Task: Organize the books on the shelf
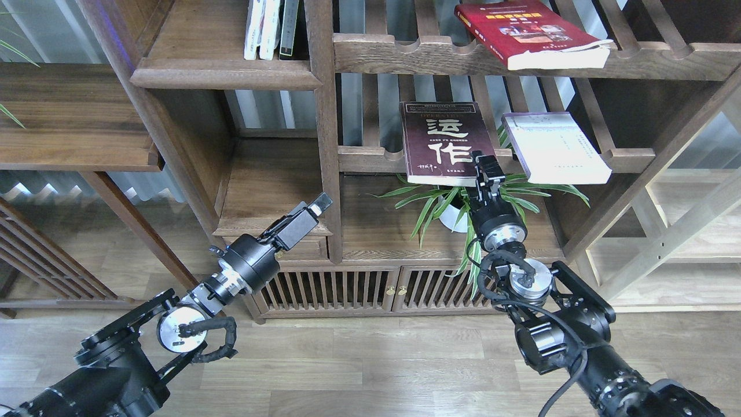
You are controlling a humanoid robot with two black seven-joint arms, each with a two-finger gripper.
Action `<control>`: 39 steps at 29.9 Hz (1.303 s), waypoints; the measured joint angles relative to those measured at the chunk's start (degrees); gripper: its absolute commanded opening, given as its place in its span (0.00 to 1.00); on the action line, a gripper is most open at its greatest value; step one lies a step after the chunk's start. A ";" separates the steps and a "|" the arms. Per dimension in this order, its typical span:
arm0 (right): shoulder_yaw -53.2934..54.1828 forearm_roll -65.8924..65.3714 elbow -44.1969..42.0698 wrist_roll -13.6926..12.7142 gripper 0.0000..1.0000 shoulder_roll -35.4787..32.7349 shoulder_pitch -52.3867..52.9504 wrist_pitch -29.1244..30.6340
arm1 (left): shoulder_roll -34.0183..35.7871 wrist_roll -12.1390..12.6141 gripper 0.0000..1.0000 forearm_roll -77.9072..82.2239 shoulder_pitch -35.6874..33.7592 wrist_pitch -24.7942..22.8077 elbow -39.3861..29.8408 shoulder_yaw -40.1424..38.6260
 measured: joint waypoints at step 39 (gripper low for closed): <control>-4.51 2.88 -1.18 -0.28 0.01 -0.01 -3.45 17.67 | 0.02 -0.08 0.99 -1.91 0.40 0.00 3.44 -1.42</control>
